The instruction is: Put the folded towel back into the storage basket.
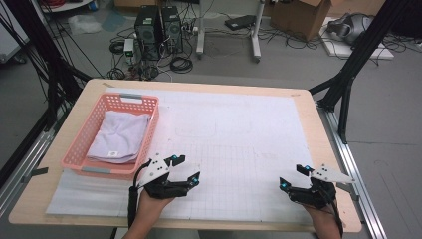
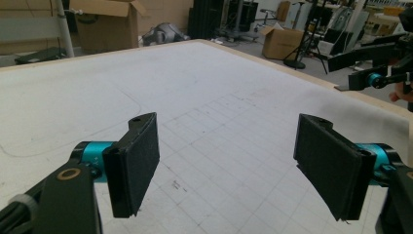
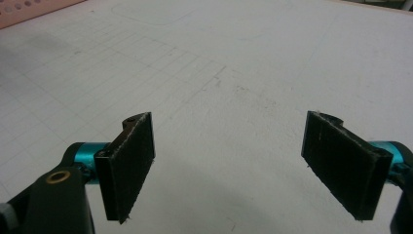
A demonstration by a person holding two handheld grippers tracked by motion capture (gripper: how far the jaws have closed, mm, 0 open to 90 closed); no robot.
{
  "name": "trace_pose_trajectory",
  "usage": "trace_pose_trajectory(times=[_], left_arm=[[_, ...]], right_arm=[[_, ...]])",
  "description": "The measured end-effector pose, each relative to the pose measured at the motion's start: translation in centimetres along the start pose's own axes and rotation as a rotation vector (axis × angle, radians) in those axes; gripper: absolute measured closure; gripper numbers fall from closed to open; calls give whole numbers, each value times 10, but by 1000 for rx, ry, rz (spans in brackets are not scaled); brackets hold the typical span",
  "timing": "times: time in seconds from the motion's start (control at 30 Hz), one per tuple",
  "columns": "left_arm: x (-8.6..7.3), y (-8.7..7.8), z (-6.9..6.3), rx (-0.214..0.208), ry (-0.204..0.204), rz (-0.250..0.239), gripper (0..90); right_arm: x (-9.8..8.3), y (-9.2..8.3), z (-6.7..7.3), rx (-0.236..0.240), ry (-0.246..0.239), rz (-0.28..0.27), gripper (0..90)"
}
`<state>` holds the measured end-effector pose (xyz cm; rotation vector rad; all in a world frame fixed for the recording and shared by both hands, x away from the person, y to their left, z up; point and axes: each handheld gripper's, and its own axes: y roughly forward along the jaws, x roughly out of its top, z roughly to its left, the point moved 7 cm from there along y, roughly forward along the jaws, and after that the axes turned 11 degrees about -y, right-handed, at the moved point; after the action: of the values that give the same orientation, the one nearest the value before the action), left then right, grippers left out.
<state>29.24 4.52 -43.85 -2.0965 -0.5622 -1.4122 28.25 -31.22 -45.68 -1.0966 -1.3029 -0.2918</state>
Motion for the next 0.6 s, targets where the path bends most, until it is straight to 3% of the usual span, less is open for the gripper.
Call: trace_pose_trajectory(times=[0.6], left_arm=[[-1, 0, 4, 6, -11, 6, 254]], right_arm=[[-1, 2, 0, 7, 4, 5, 187]])
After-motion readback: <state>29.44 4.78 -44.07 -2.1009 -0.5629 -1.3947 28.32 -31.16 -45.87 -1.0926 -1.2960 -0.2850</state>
